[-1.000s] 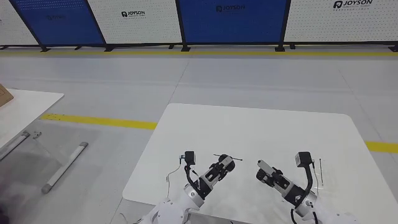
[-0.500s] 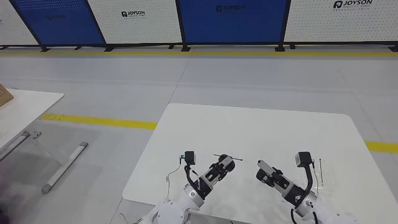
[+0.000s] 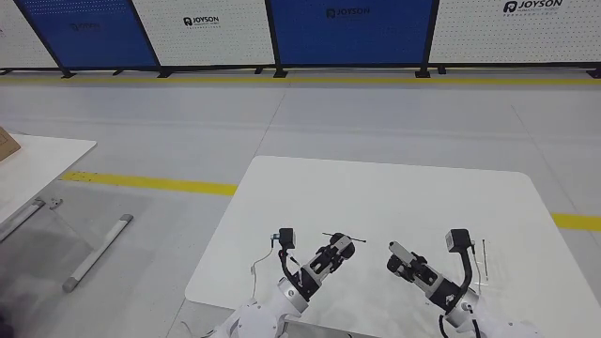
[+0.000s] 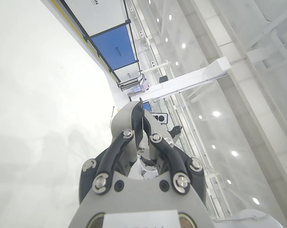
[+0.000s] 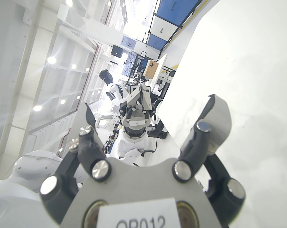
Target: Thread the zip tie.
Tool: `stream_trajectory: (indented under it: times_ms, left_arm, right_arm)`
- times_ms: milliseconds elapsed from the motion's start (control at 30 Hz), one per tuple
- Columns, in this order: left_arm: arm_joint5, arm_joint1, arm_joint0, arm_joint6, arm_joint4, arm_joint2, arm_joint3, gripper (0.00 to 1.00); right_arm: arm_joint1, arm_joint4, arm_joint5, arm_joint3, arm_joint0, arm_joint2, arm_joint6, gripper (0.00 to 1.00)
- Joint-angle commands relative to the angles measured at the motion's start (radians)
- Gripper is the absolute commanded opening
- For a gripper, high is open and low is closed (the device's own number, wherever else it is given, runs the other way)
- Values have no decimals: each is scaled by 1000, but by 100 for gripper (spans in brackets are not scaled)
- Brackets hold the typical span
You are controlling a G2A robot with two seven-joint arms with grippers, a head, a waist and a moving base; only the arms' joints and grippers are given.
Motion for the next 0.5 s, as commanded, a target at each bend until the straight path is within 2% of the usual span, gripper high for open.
stream_trajectory:
  times_ms: [0,67,167,267,333,467]
  left_arm:
    - [0,0,0,0,0,0,0,0]
    - [1,0,-2,-1,-7,1,-4,0]
    - [-11,4,9,-27,-34,-14,-35,0]
    - [-11,10,50,-46,-31,-34,-100,0]
    - [-11,14,72,-51,-10,-46,-126,0]
    - [-11,15,78,-48,-2,-49,-132,0]
  right_arm:
    - [0,0,0,0,0,0,0,100]
    - [0,0,0,0,0,0,0,100]
    - [0,0,0,0,0,0,0,100]
    - [0,0,0,0,0,0,0,100]
    - [0,0,0,0,0,0,0,100]
    - [0,0,0,0,0,0,0,100]
